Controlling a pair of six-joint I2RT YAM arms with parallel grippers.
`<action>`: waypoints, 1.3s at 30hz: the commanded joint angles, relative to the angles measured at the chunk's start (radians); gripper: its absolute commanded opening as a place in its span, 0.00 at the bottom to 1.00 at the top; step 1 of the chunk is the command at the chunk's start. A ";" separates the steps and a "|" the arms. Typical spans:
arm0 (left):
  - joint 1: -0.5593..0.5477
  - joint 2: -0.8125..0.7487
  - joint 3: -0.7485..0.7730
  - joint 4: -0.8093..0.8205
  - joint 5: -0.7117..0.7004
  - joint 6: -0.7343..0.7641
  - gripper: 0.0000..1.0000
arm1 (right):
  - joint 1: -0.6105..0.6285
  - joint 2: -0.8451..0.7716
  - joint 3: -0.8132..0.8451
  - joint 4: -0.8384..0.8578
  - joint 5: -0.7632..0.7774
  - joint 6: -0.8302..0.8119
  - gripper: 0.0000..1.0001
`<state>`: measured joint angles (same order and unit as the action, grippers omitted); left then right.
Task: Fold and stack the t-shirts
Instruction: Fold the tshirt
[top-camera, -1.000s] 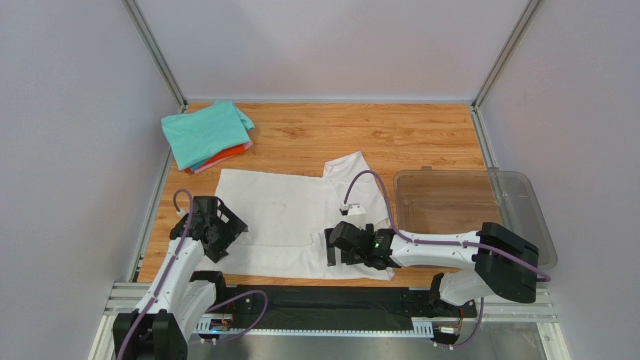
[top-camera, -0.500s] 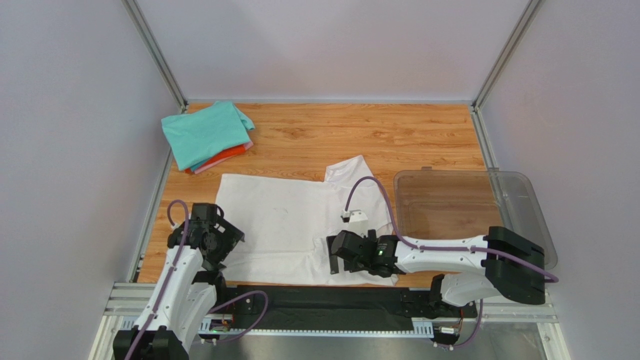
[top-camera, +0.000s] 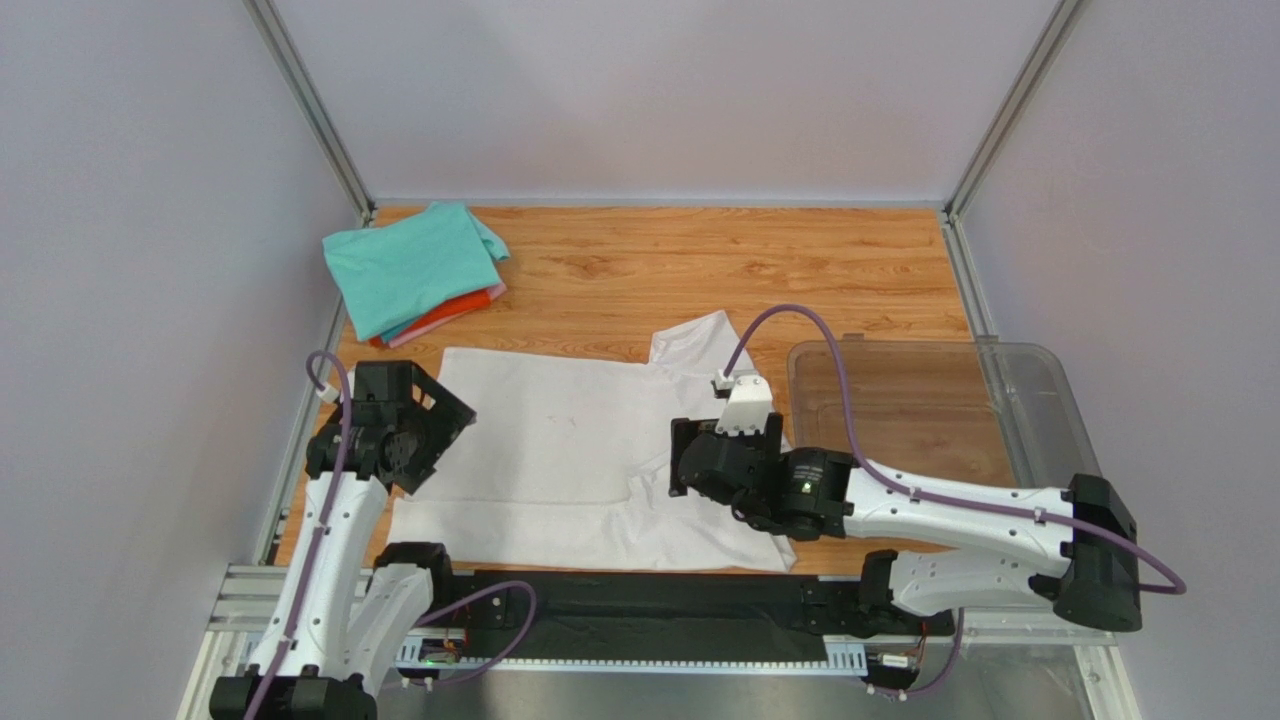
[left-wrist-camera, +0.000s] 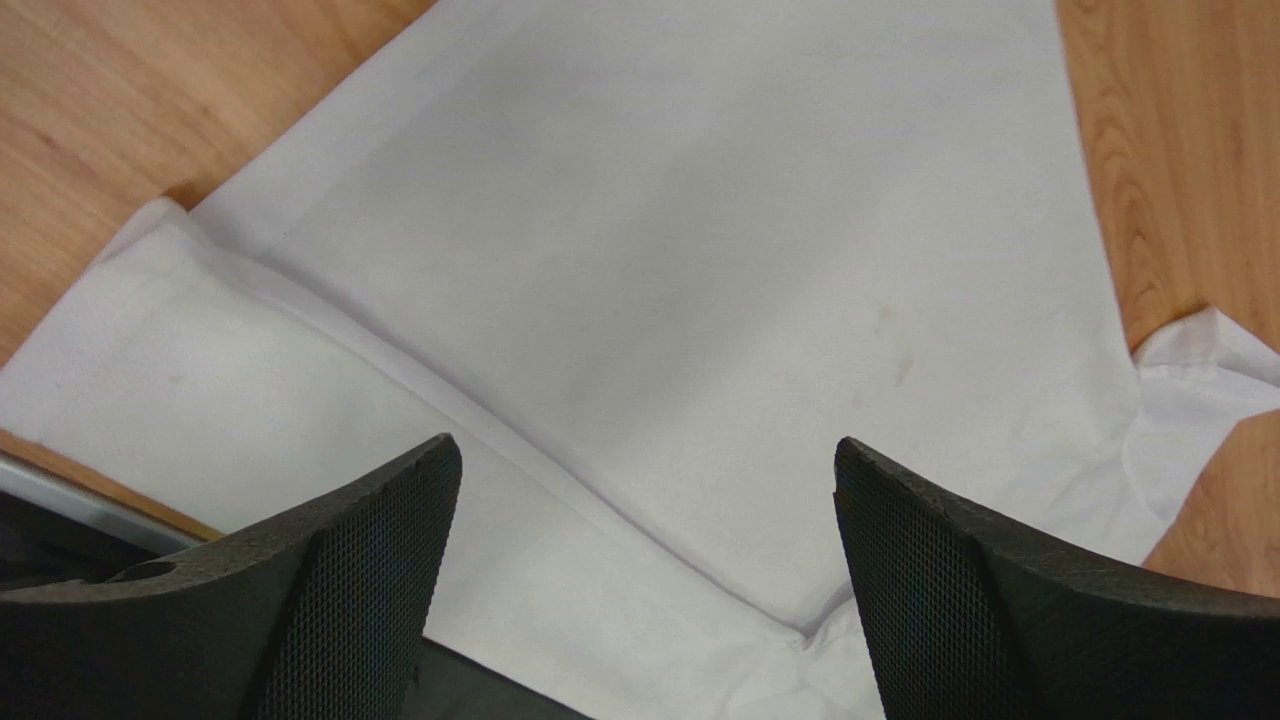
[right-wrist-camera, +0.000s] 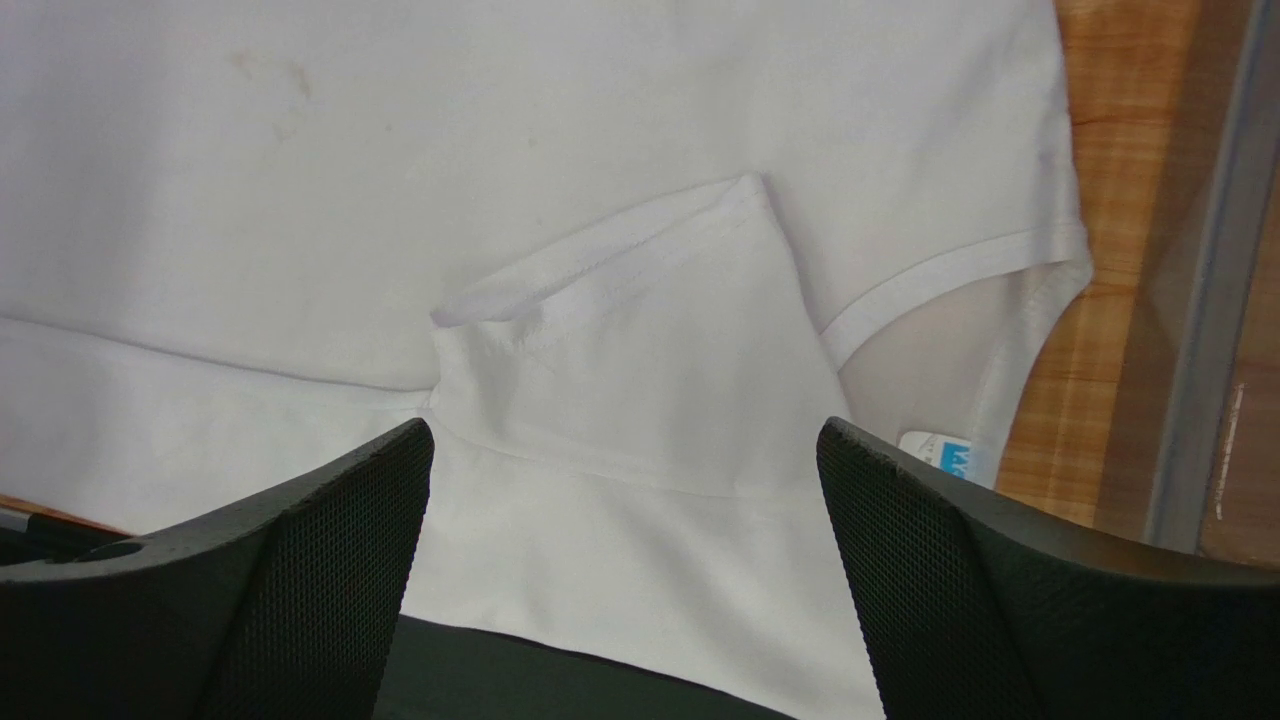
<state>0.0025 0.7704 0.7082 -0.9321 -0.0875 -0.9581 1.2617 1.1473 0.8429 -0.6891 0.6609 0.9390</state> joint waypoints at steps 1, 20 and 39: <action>0.001 0.113 0.101 0.116 -0.021 0.131 1.00 | -0.010 -0.041 0.018 -0.027 0.143 -0.022 1.00; 0.031 0.932 0.620 0.228 -0.066 0.285 0.98 | -0.097 -0.069 -0.139 0.203 0.060 -0.167 1.00; 0.044 1.152 0.718 0.268 -0.155 0.277 0.61 | -0.131 -0.073 -0.195 0.273 -0.023 -0.198 1.00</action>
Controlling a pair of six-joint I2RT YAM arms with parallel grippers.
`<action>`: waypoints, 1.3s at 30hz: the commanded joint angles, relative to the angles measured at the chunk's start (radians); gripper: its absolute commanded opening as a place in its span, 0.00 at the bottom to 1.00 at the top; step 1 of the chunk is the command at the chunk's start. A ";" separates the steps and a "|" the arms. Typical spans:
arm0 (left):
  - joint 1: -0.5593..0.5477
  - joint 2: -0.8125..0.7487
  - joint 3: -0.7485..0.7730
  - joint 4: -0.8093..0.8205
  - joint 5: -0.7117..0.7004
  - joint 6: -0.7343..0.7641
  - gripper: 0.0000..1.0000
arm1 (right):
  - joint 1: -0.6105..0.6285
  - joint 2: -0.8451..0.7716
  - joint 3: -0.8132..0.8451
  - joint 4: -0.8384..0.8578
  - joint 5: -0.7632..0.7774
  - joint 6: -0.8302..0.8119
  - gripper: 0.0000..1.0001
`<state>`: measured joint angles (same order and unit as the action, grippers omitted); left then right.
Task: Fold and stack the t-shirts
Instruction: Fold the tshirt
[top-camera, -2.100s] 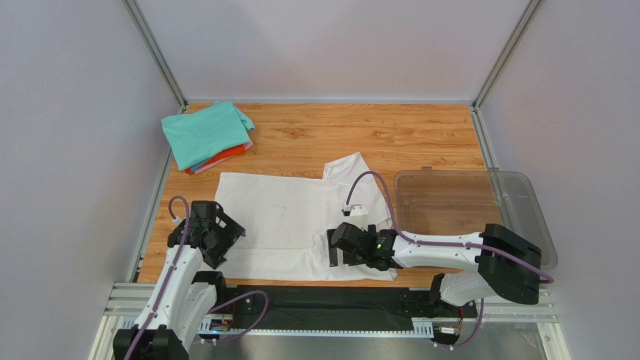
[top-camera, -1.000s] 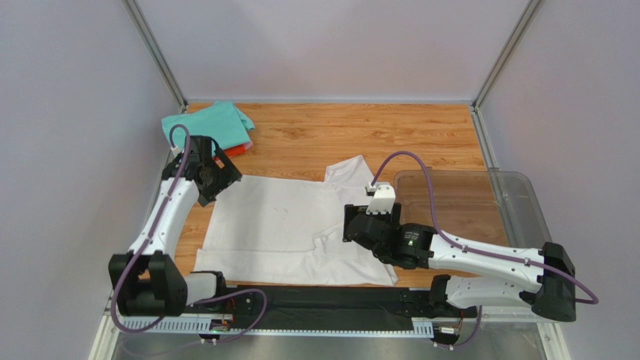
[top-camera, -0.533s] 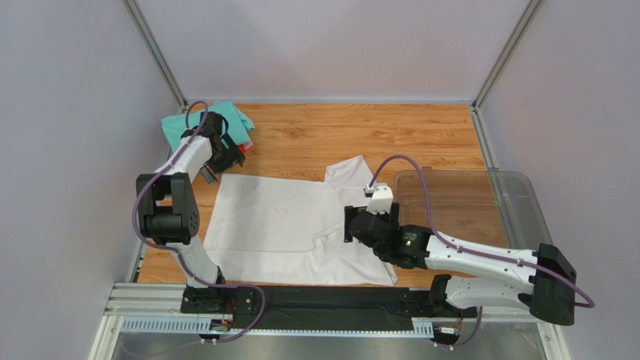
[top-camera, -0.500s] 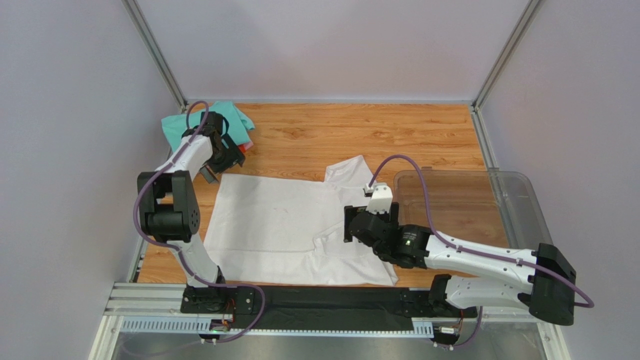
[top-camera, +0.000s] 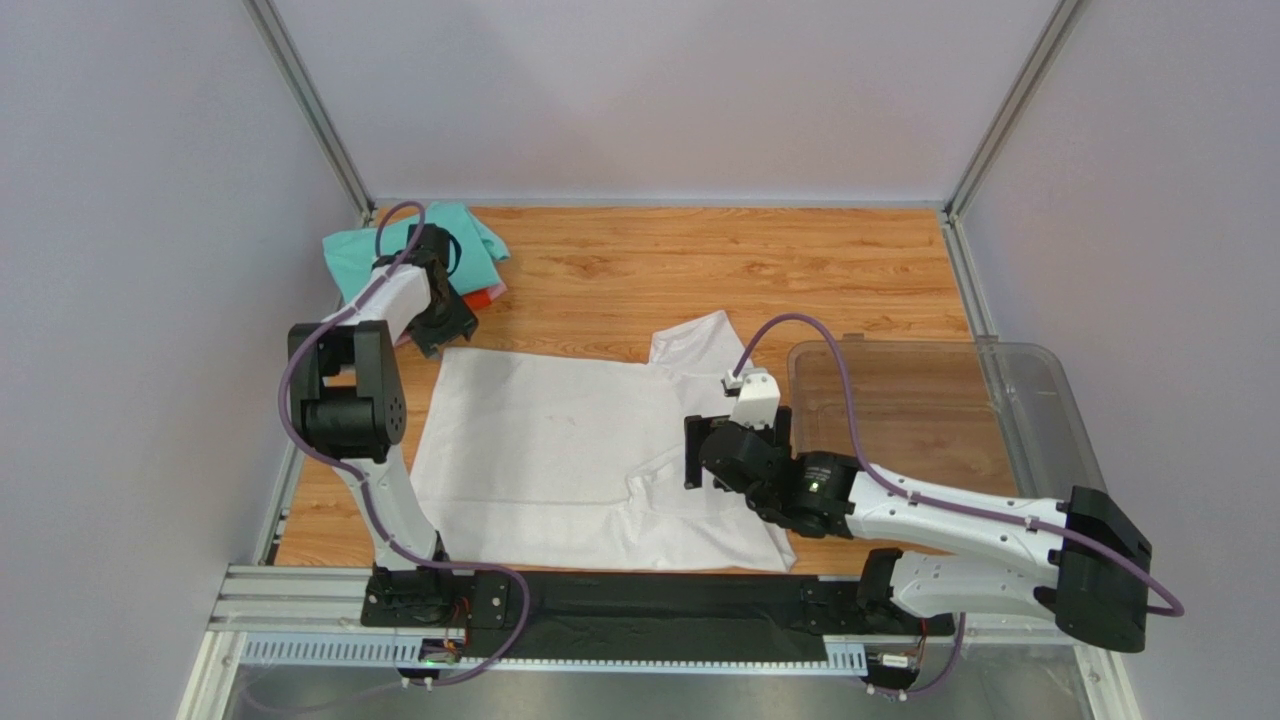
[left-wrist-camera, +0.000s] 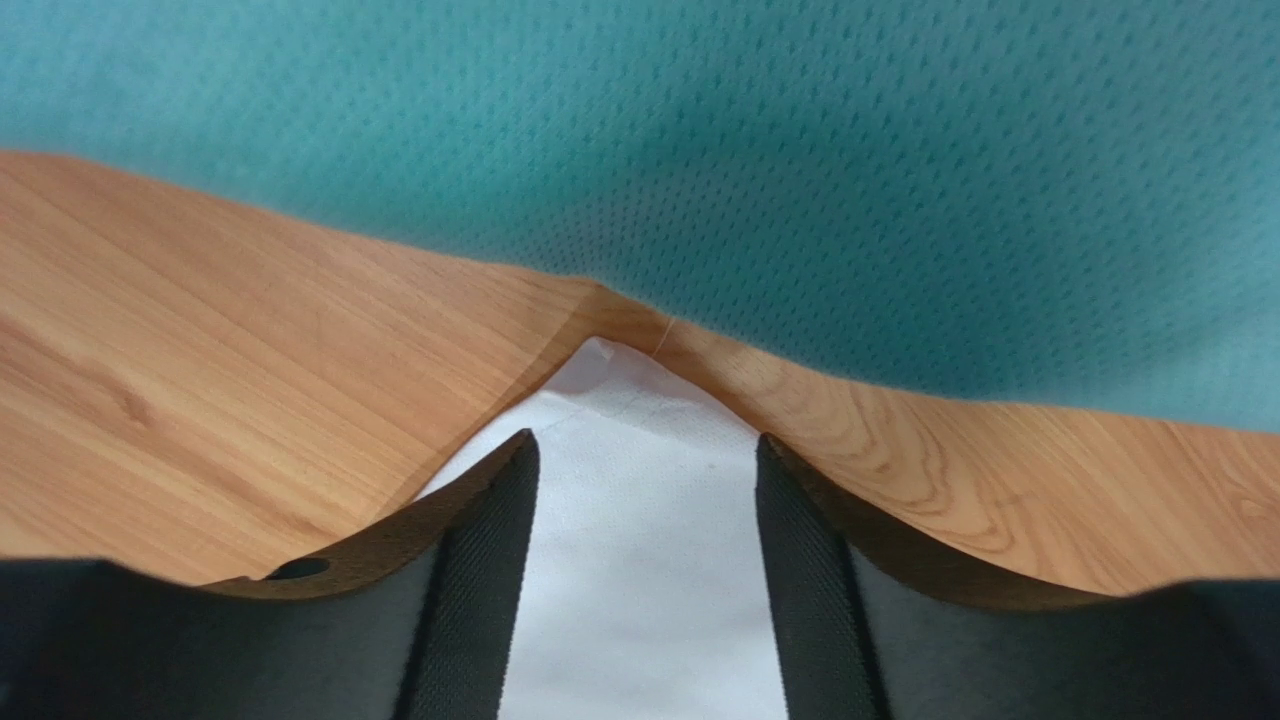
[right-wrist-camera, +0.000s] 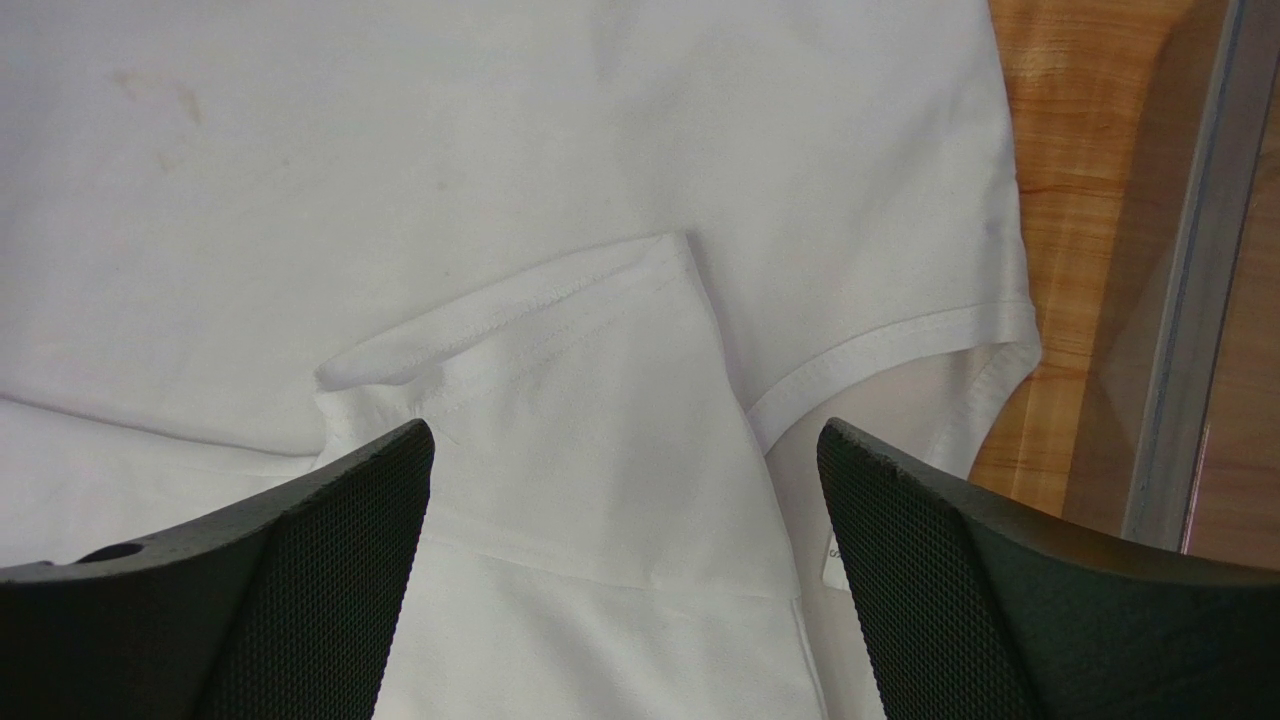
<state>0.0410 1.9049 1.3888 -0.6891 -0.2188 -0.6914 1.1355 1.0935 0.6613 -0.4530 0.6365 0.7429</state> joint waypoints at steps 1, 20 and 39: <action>0.005 0.022 0.038 0.025 -0.028 0.009 0.61 | -0.005 -0.026 -0.015 0.039 -0.001 -0.002 1.00; 0.005 0.079 0.023 0.028 -0.053 0.013 0.00 | -0.005 -0.090 -0.060 0.037 -0.017 0.009 1.00; 0.005 -0.142 -0.180 0.246 0.177 0.145 0.00 | -0.267 0.026 0.127 0.027 -0.178 -0.157 1.00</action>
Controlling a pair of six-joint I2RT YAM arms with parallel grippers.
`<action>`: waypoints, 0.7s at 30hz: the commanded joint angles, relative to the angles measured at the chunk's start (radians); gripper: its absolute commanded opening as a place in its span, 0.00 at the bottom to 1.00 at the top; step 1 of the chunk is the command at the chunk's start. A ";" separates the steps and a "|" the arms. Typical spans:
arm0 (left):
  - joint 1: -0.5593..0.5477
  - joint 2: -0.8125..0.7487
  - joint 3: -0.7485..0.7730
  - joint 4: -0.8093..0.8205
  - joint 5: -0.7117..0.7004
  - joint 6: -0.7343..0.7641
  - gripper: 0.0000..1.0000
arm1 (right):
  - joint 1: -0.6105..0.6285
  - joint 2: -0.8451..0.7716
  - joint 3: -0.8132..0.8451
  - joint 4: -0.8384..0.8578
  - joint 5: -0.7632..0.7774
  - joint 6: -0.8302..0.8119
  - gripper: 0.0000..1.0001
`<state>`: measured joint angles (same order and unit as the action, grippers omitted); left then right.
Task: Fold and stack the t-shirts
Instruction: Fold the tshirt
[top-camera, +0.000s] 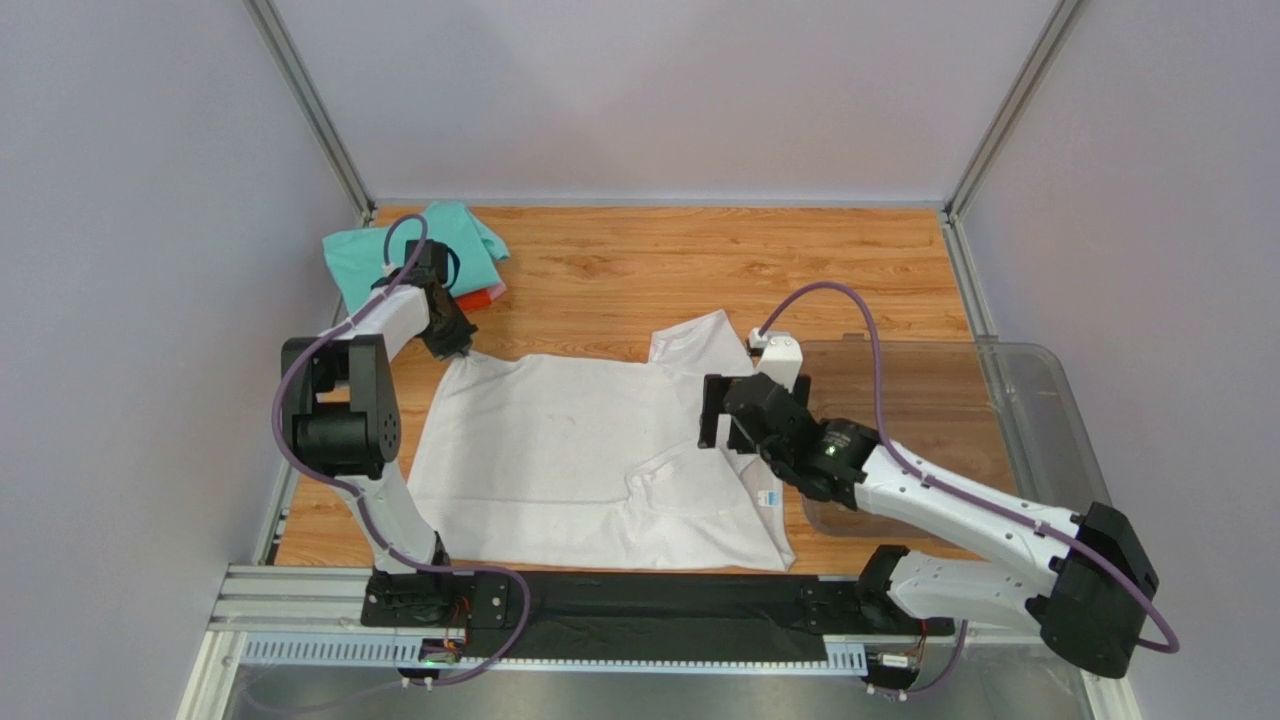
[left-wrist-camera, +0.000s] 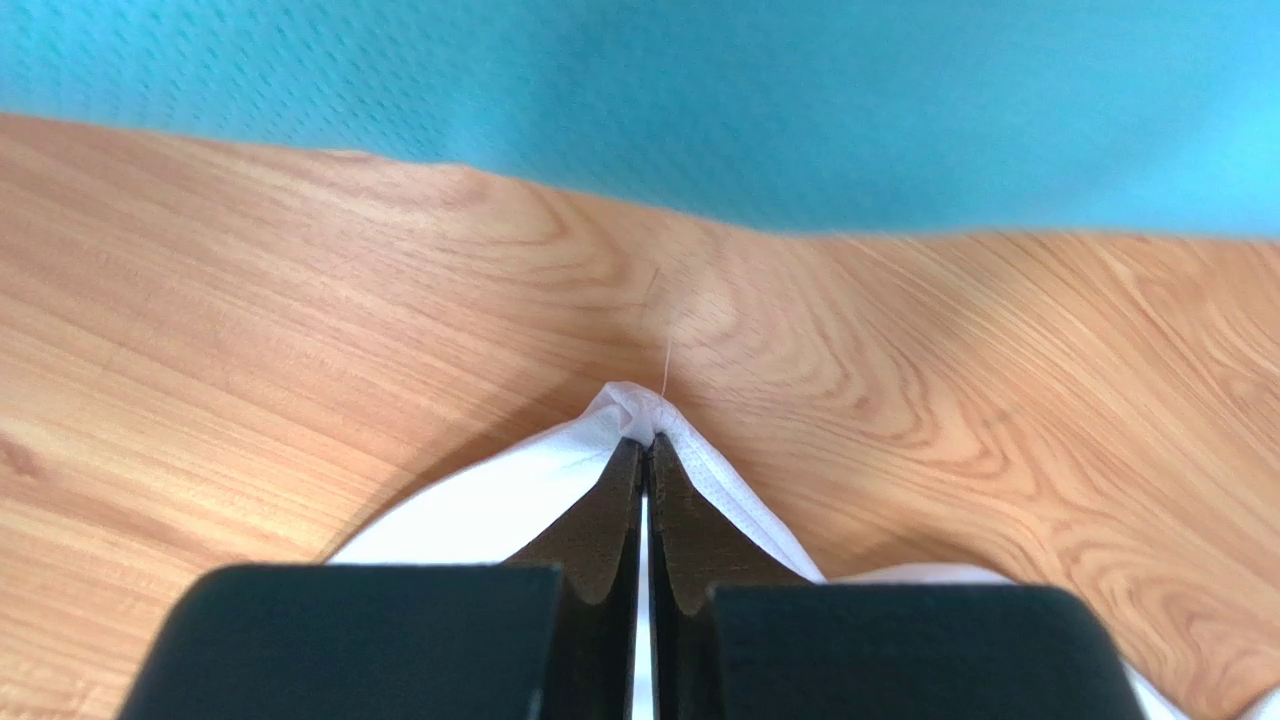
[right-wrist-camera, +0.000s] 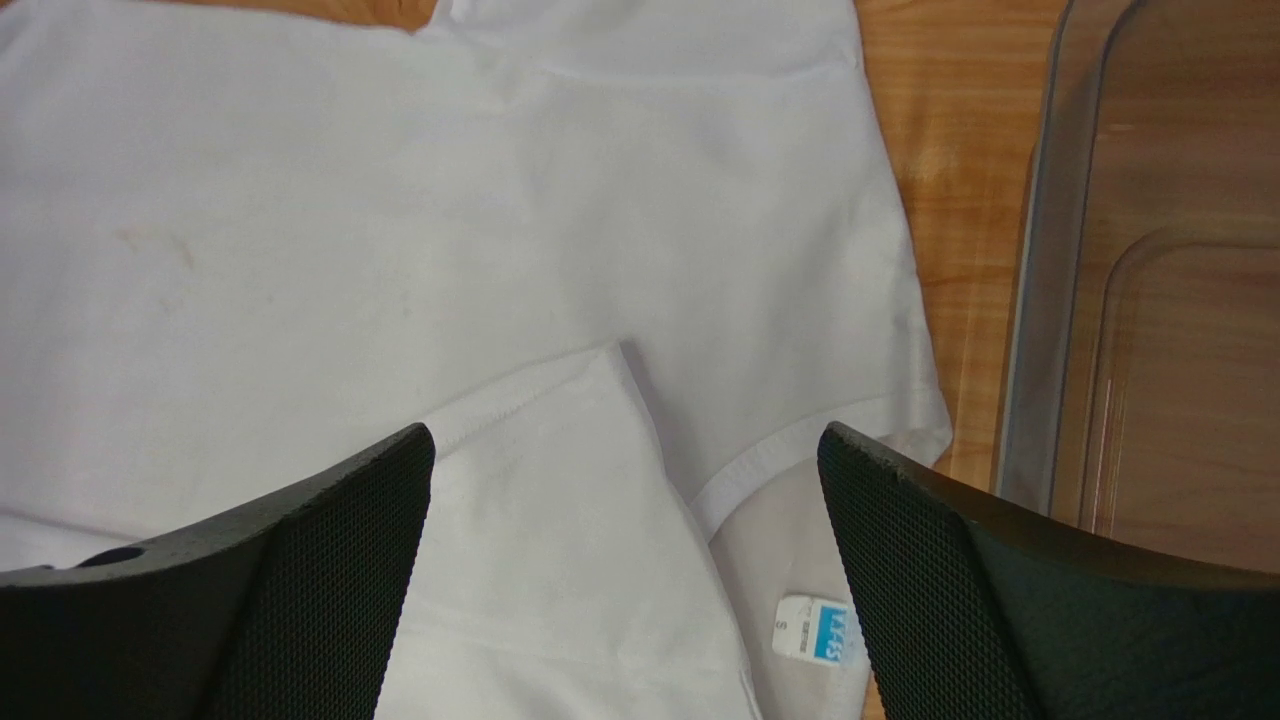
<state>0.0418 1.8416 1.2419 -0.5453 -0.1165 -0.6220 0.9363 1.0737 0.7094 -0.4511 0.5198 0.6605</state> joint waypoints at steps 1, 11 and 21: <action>0.004 -0.088 -0.041 0.111 0.081 0.088 0.00 | -0.088 0.069 0.123 0.026 -0.082 -0.091 1.00; 0.004 -0.061 -0.061 0.154 0.094 0.143 0.00 | -0.338 0.582 0.601 -0.001 -0.153 -0.194 1.00; 0.013 -0.047 -0.078 0.177 0.107 0.131 0.00 | -0.459 1.014 1.089 -0.234 -0.105 -0.182 0.99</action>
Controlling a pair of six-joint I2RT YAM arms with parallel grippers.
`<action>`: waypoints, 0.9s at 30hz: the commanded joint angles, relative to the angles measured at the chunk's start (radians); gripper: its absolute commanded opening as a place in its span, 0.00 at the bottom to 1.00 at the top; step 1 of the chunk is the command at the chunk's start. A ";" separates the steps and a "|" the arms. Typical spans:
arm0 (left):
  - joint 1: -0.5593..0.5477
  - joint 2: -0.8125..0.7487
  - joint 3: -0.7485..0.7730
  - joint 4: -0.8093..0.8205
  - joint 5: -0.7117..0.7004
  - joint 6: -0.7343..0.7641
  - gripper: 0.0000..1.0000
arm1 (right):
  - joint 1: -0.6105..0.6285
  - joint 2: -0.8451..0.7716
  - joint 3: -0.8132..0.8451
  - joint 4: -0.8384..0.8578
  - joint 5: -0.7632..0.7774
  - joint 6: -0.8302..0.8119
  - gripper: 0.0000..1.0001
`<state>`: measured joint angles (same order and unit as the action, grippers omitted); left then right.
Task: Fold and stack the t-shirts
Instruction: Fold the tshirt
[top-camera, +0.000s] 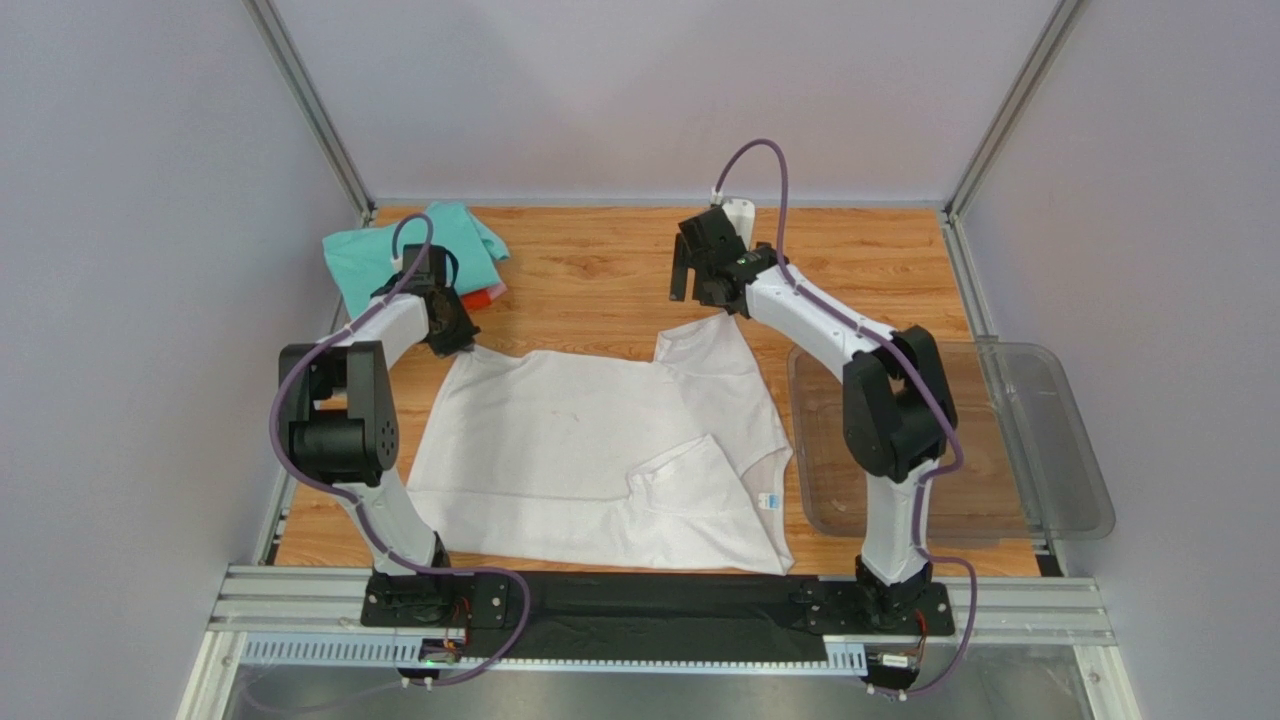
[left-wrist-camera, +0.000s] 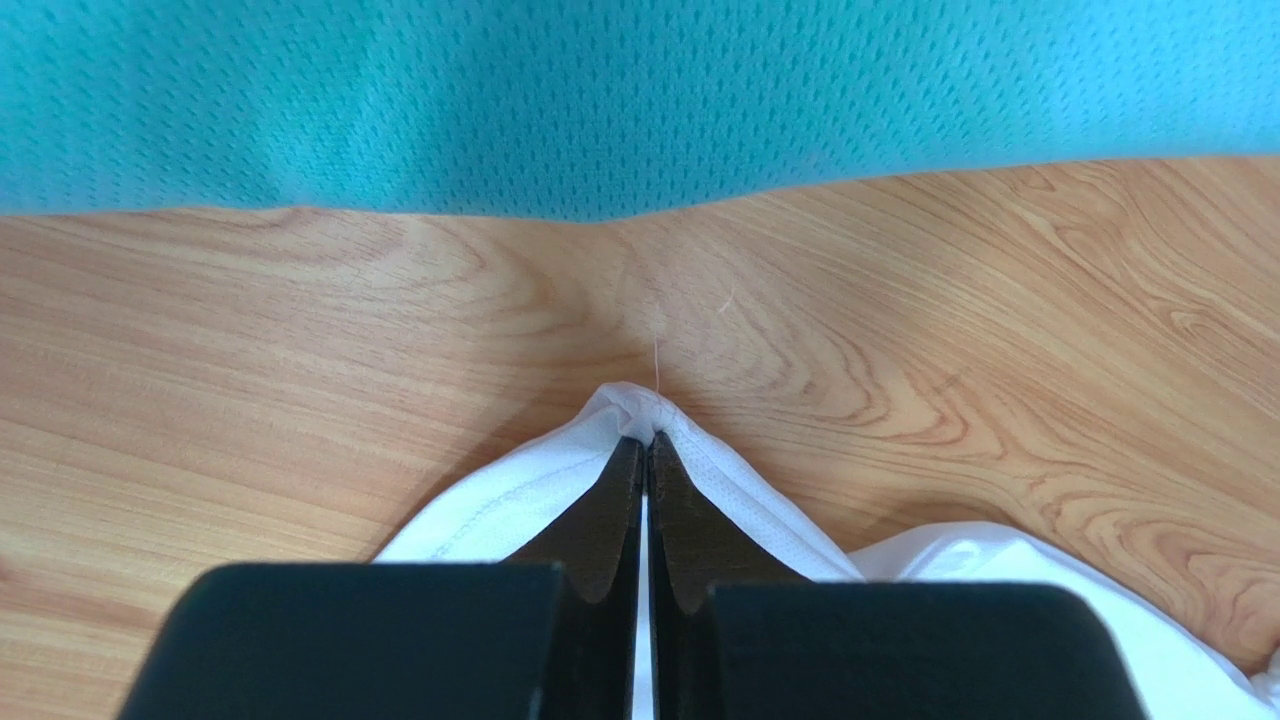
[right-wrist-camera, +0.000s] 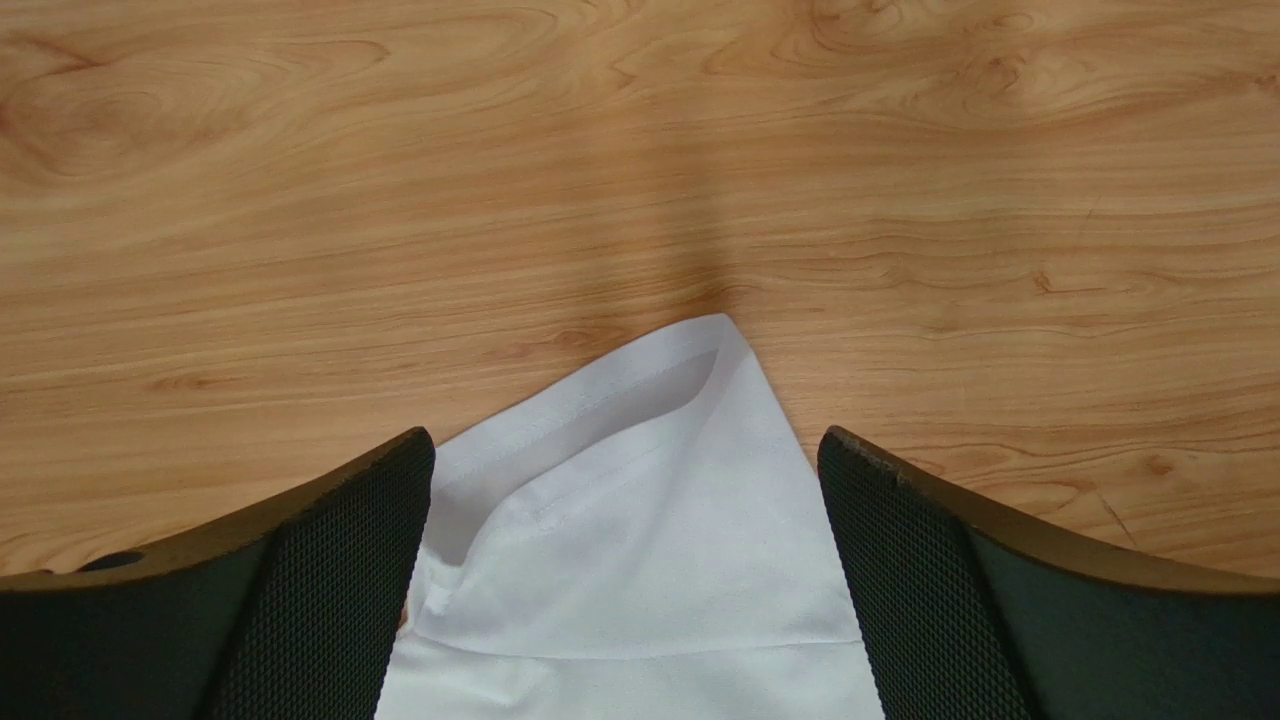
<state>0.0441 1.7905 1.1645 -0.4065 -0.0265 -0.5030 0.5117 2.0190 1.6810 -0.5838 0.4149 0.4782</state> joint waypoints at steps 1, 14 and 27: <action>0.013 0.003 0.000 0.038 0.019 0.006 0.00 | -0.042 0.093 0.140 -0.109 -0.001 0.005 0.99; 0.056 -0.002 -0.020 0.057 0.083 -0.025 0.00 | -0.098 0.339 0.326 -0.182 -0.051 0.086 0.76; 0.063 0.010 -0.025 0.072 0.123 -0.043 0.00 | -0.095 0.325 0.221 -0.186 -0.067 0.115 0.41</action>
<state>0.1001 1.7943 1.1412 -0.3637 0.0719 -0.5323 0.4175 2.3524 1.9427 -0.7231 0.3538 0.5884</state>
